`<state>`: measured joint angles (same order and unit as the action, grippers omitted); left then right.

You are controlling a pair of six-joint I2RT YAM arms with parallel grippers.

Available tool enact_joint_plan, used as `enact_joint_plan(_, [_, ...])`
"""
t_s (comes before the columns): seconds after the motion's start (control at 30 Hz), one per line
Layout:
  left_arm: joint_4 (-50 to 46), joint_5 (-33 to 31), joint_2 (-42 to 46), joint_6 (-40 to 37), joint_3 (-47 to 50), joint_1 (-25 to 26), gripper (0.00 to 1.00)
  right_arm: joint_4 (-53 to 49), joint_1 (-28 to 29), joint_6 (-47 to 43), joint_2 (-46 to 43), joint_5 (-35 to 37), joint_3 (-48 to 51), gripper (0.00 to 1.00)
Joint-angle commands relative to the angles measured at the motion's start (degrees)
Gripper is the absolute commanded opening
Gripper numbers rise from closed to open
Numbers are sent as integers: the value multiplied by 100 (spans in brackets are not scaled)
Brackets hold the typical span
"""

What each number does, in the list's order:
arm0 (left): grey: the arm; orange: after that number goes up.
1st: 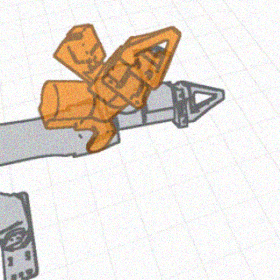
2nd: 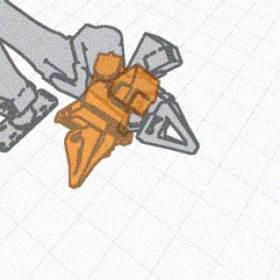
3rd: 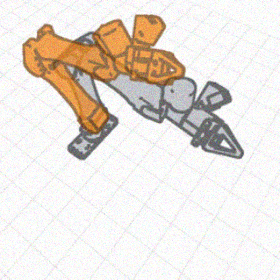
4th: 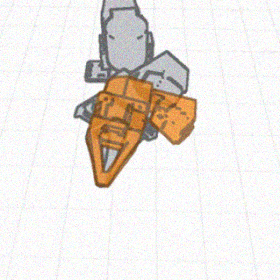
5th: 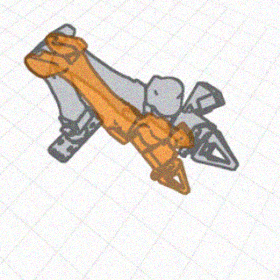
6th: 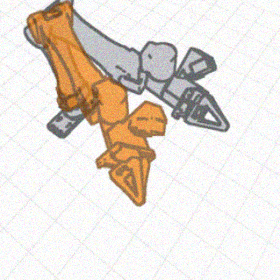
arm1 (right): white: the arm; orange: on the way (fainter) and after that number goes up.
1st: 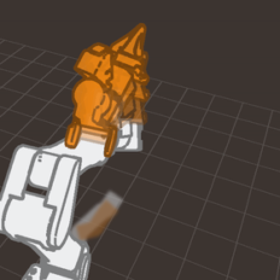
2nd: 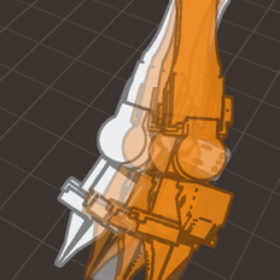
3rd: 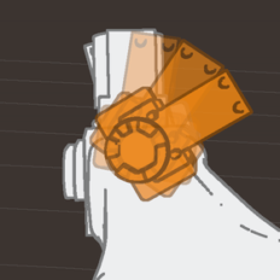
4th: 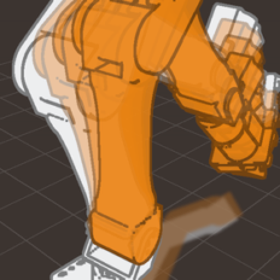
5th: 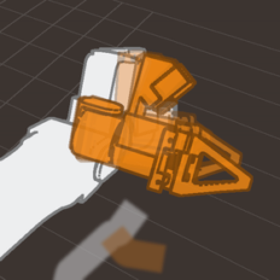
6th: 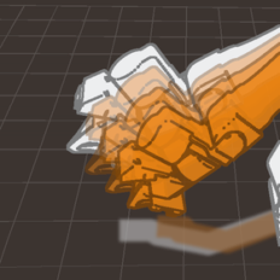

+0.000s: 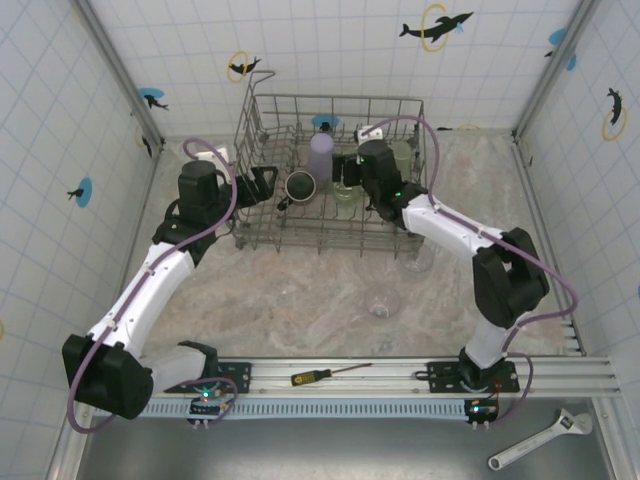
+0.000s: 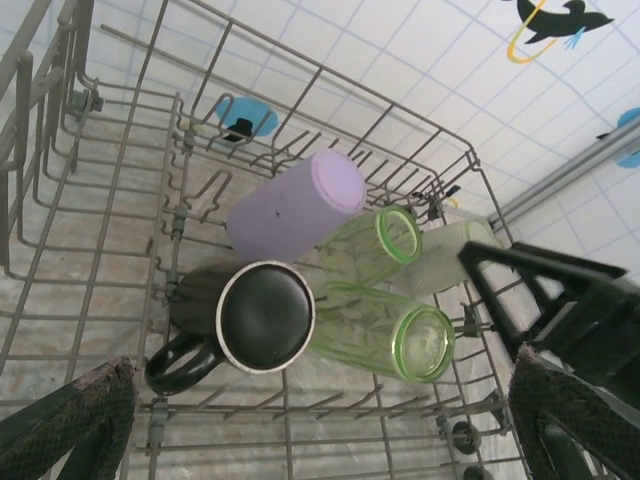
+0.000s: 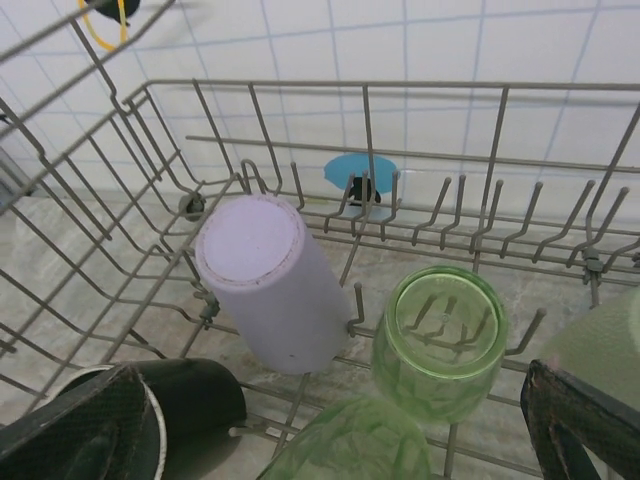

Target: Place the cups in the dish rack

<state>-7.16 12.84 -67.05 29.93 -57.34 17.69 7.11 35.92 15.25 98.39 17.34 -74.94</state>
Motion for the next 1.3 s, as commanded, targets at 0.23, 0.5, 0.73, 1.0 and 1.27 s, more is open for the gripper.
enact_joint_plan(0.23, [-457, 34, 275, -194, -80, 27, 98, -755, -32, 433, -1123, -111, 773, 100])
enact_joint_plan(0.5, [-1130, 0, 469, -515, -40, 34, 98, -1069, -23, 672, -1801, -52, 1443, 100])
enact_joint_plan(0.73, [-1684, 29, 755, -682, 24, 28, 98, -1158, -19, 833, -2274, -39, 1899, 100])
enact_joint_plan(1.0, [-2403, 44, 935, -945, 240, 29, 97, -1376, -15, 958, -2469, -48, 2063, 100])
enact_joint_plan(1.27, [-2805, 150, 978, -1042, 422, 31, 98, -1390, 3, 1091, -2675, 3, 2220, 100])
